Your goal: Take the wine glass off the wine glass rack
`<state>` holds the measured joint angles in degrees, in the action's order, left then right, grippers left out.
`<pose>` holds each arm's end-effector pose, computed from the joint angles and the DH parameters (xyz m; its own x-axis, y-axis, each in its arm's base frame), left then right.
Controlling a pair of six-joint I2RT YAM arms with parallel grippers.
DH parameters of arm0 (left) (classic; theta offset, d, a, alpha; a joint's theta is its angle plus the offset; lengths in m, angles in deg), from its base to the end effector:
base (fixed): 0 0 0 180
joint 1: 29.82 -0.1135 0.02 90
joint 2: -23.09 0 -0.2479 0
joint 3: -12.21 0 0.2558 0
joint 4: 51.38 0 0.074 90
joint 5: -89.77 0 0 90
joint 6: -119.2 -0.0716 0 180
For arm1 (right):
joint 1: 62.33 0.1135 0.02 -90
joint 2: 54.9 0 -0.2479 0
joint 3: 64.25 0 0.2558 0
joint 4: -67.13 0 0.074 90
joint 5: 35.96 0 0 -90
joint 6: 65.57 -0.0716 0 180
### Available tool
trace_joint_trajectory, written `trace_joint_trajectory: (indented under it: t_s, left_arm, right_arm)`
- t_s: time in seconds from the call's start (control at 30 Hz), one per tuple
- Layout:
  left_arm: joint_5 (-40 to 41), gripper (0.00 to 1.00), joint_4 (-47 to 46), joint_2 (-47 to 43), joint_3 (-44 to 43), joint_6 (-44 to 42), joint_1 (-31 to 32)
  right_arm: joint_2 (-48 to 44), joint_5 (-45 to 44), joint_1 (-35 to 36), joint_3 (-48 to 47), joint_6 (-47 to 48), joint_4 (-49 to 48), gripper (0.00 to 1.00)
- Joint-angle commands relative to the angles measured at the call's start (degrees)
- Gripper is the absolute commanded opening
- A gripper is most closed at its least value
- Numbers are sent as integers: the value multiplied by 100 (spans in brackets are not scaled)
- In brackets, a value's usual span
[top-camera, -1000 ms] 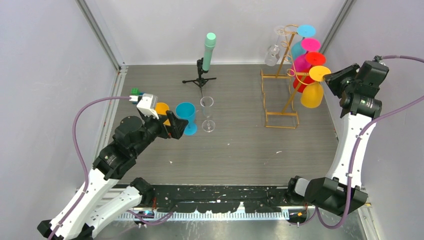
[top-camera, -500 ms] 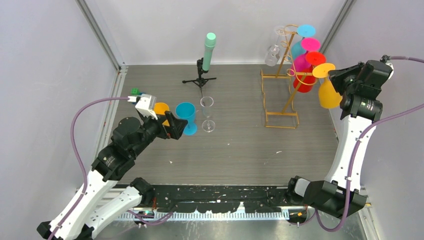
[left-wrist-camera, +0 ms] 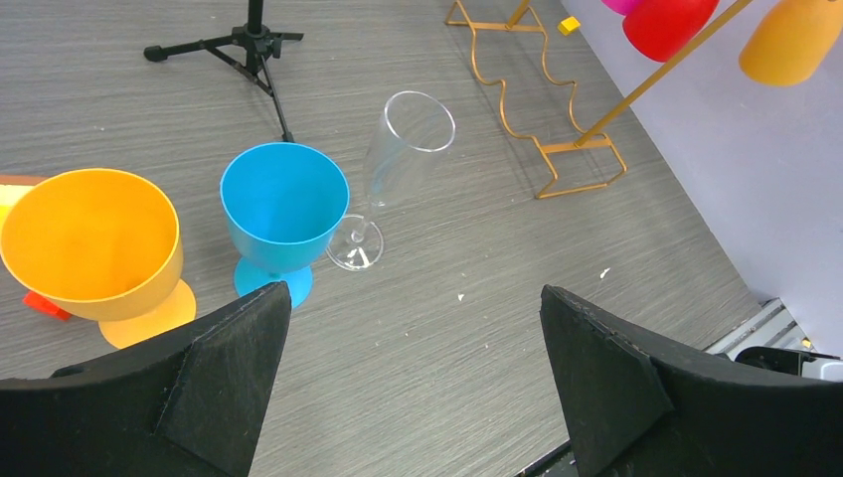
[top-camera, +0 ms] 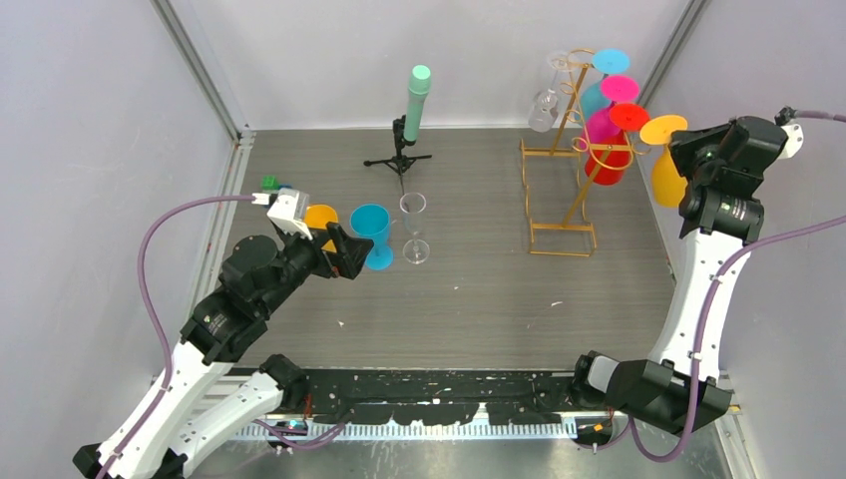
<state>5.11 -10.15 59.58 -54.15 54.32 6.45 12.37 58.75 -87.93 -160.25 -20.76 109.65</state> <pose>0.1531 -0.1040 0.3597 -0.3626 -0.2582 -0.8955 0.3993 0.8252 -0.3996 0.2638 -0.1199 0.4305 0.1030 0.7347 -0.6706 0.4053 0.5846 0.7028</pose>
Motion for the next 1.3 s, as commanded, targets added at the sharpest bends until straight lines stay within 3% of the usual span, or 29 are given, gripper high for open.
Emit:
trace_joint_trajectory:
  t_s: [0.0, 0.27, 0.6, 0.73, 0.87, 1.07, 1.27]
  left_arm:
    - [-82, 100, -262, -13, -67, 66, 12]
    - [-299, 100, -323, 12, -156, 267, 16]
    - [-1037, 100, -670, 377, -238, 704, 12]
    - [-1494, 100, -924, 674, -332, 998, 12]
    - [-1938, 100, -1342, 923, -410, 1319, 12]
    - [-2351, 100, -2244, 1331, -445, 1930, 12]
    - [-2788, 100, -3374, 1836, -386, 2706, 12]
  right_arm:
    - [-201, -429, -24, -451, 233, -1, 0]
    - [-704, -800, -23, -1413, 298, 1082, 0]
    - [-1205, 1021, -19, -3028, -211, 2032, 0]
    - [-1514, 2187, -8, -2646, -1267, 1172, 0]
    - [-1706, 3227, 76, -1500, -2896, -929, 0]
    - [-1786, 3515, 511, -191, -4775, -3046, 0]
    - [-1831, 3410, 939, 640, -5494, -3977, 0]
